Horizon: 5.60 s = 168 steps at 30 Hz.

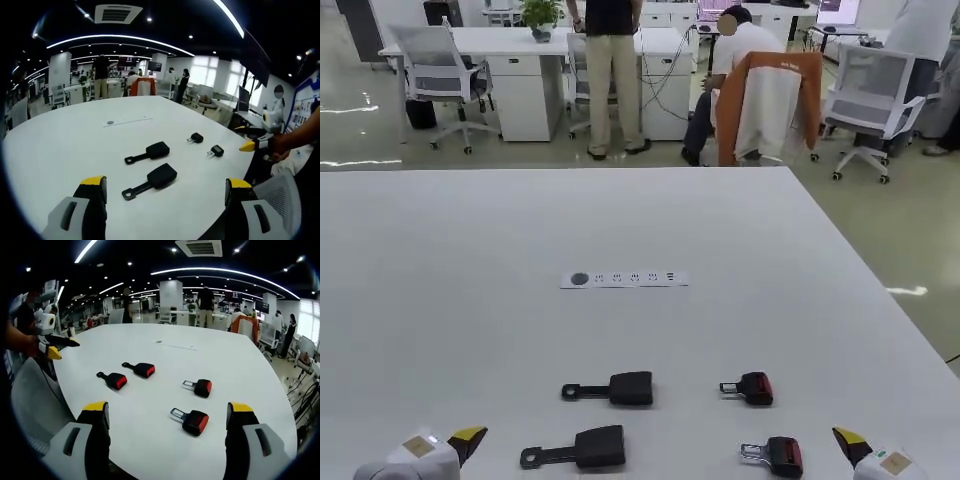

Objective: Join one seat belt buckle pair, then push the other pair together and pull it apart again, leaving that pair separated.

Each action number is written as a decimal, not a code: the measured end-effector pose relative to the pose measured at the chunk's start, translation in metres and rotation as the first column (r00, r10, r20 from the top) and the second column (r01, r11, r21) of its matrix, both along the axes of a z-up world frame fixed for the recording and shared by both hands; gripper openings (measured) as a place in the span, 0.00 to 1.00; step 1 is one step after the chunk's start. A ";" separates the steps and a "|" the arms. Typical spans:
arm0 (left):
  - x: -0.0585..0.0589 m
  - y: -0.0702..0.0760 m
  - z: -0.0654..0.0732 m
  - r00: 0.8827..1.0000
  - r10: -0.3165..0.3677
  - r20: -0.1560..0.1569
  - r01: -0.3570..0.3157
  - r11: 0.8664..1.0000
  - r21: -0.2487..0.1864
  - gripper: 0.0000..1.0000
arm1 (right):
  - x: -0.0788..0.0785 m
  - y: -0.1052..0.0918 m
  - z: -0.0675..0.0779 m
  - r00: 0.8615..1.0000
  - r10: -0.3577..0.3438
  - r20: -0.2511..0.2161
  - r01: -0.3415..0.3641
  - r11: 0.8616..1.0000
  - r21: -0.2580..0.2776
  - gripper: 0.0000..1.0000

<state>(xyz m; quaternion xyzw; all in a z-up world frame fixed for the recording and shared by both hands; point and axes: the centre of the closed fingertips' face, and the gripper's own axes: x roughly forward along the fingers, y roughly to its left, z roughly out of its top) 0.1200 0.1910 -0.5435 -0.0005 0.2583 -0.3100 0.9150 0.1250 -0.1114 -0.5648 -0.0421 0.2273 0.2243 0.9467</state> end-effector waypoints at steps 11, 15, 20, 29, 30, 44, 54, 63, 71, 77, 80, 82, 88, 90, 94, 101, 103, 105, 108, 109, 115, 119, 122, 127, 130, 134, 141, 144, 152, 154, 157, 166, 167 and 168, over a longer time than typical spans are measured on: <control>-0.001 -0.003 -0.001 1.000 -0.009 -0.008 0.009 1.000 0.008 1.00 | -0.003 -0.002 -0.005 1.000 0.009 -0.014 -0.010 1.000 -0.001 0.97; -0.001 -0.005 -0.002 1.000 -0.013 -0.012 0.013 1.000 0.010 1.00 | -0.001 -0.004 -0.007 1.000 0.008 -0.016 -0.008 1.000 -0.001 0.97; 0.001 -0.007 -0.005 1.000 -0.019 -0.018 0.019 1.000 0.010 1.00 | 0.000 -0.006 -0.010 1.000 0.009 -0.021 -0.009 1.000 0.003 0.96; 0.011 -0.011 -0.010 0.999 -0.034 -0.025 0.035 0.999 0.017 1.00 | 0.005 -0.008 -0.015 0.999 0.015 -0.030 -0.015 1.000 -0.004 0.97; 0.012 -0.012 -0.010 0.999 -0.036 -0.027 0.036 0.999 0.018 1.00 | 0.006 -0.008 -0.016 0.999 0.015 -0.031 -0.015 1.000 -0.003 0.97; 0.026 -0.024 -0.021 0.997 -0.059 -0.051 0.060 0.998 0.028 1.00 | 0.027 -0.012 -0.026 0.998 0.024 -0.055 -0.024 1.000 0.000 0.96; 0.041 -0.029 -0.035 0.994 -0.078 -0.073 0.081 0.996 0.032 1.00 | 0.043 -0.017 -0.034 0.997 0.032 -0.076 -0.033 0.999 -0.007 0.96; 0.052 -0.033 -0.047 0.989 -0.099 -0.108 0.103 0.994 0.033 0.99 | 0.052 -0.017 -0.045 0.993 0.050 -0.109 -0.052 0.999 -0.009 0.95; 0.061 -0.040 -0.056 0.983 -0.134 -0.122 0.139 0.990 0.032 0.96 | 0.064 -0.019 -0.057 0.988 0.072 -0.138 -0.075 0.997 -0.016 0.94; 0.066 -0.051 -0.066 0.965 -0.227 -0.133 0.234 0.971 0.043 0.95 | 0.070 -0.020 -0.065 0.976 0.129 -0.174 -0.141 0.988 -0.058 0.86; 0.068 -0.051 -0.076 0.952 -0.272 -0.140 0.284 0.956 0.068 0.89 | 0.073 -0.020 -0.070 0.971 0.152 -0.187 -0.166 0.984 -0.058 0.85; 0.070 -0.051 -0.083 0.946 -0.285 -0.152 0.298 0.952 0.070 0.88 | 0.074 -0.020 -0.073 0.964 0.174 -0.201 -0.188 0.981 -0.048 0.84; 0.071 -0.059 -0.090 0.916 -0.364 -0.170 0.381 0.921 0.082 0.83 | 0.070 -0.019 -0.083 0.927 0.278 -0.252 -0.299 0.953 -0.048 0.79; 0.070 -0.058 -0.097 0.897 -0.403 -0.182 0.426 0.898 0.111 0.81 | 0.068 -0.021 -0.087 0.912 0.306 -0.273 -0.328 0.944 -0.040 0.78; 0.072 -0.061 -0.106 0.874 -0.444 -0.199 0.475 0.866 0.154 0.79 | 0.066 -0.025 -0.096 0.878 0.367 -0.307 -0.403 0.913 -0.062 0.76; 0.074 -0.067 -0.119 0.842 -0.489 -0.227 0.528 0.834 0.162 0.76 | 0.051 -0.030 -0.113 0.801 0.466 -0.375 -0.532 0.842 -0.090 0.71; 0.074 -0.068 -0.121 0.834 -0.500 -0.232 0.540 0.826 0.164 0.74 | 0.050 -0.031 -0.116 0.791 0.475 -0.385 -0.543 0.836 -0.085 0.71; 0.075 -0.068 -0.127 0.830 -0.503 -0.241 0.546 0.821 0.165 0.73 | 0.050 -0.033 -0.117 0.785 0.481 -0.391 -0.551 0.830 -0.088 0.70; 0.074 -0.072 -0.130 0.818 -0.519 -0.249 0.564 0.808 0.169 0.72 | 0.049 -0.034 -0.119 0.771 0.491 -0.406 -0.565 0.822 -0.078 0.68; 0.072 -0.073 -0.131 0.813 -0.526 -0.251 0.572 0.803 0.169 0.71 | 0.050 -0.035 -0.120 0.765 0.496 -0.410 -0.571 0.817 -0.077 0.67; 0.068 -0.071 -0.140 0.777 -0.567 -0.274 0.620 0.765 0.175 0.62 | 0.048 -0.036 -0.122 0.734 0.526 -0.430 -0.614 0.784 -0.089 0.62; 0.069 -0.075 -0.138 0.775 -0.576 -0.259 0.624 0.762 0.171 0.59 | 0.052 -0.039 -0.124 0.728 0.536 -0.428 -0.623 0.777 -0.087 0.57; 0.067 -0.077 -0.137 0.763 -0.594 -0.255 0.640 0.748 0.174 0.56 | 0.052 -0.039 -0.124 0.723 0.540 -0.430 -0.630 0.772 -0.089 0.53; 0.061 -0.077 -0.137 0.716 -0.650 -0.253 0.698 0.671 0.250 0.49 | 0.050 -0.037 -0.126 0.693 0.570 -0.441 -0.673 0.730 -0.115 0.45; 0.068 -0.071 -0.139 0.703 -0.665 -0.251 0.710 0.636 0.303 0.42 | 0.050 -0.037 -0.126 0.682 0.582 -0.443 -0.695 0.705 -0.141 0.42; 0.071 -0.068 -0.142 0.676 -0.689 -0.260 0.734 0.598 0.322 0.36 | 0.051 -0.038 -0.128 0.669 0.593 -0.447 -0.717 0.673 -0.182 0.39; 0.072 -0.067 -0.146 0.603 -0.741 -0.295 0.790 0.505 0.347 0.34 | 0.050 -0.036 -0.128 0.654 0.606 -0.453 -0.738 0.642 -0.206 0.34; 0.072 -0.065 -0.148 0.565 -0.762 -0.316 0.815 0.456 0.357 0.34 | 0.051 -0.036 -0.128 0.641 0.613 -0.463 -0.752 0.622 -0.219 0.34; 0.074 -0.064 -0.151 0.536 -0.768 -0.350 0.832 0.411 0.373 0.33 | 0.051 -0.038 -0.130 0.614 0.619 -0.490 -0.777 0.585 -0.234 0.33; 0.074 -0.064 -0.150 0.540 -0.765 -0.351 0.830 0.416 0.370 0.33 | 0.051 -0.038 -0.130 0.609 0.621 -0.493 -0.781 0.578 -0.237 0.33; 0.075 -0.062 -0.152 0.546 -0.760 -0.353 0.828 0.424 0.368 0.33 | 0.051 -0.037 -0.131 0.610 0.619 -0.495 -0.781 0.577 -0.241 0.33; 0.076 -0.062 -0.154 0.554 -0.748 -0.365 0.824 0.428 0.372 0.33 | 0.055 -0.024 -0.132 0.614 0.624 -0.483 -0.778 0.580 -0.241 0.33; 0.076 -0.062 -0.154 0.554 -0.748 -0.366 0.824 0.428 0.372 0.33 | 0.055 -0.021 -0.132 0.613 0.627 -0.482 -0.780 0.578 -0.241 0.33; 0.076 -0.063 -0.153 0.554 -0.746 -0.369 0.824 0.427 0.373 0.33 | 0.056 -0.019 -0.132 0.612 0.628 -0.480 -0.781 0.577 -0.240 0.33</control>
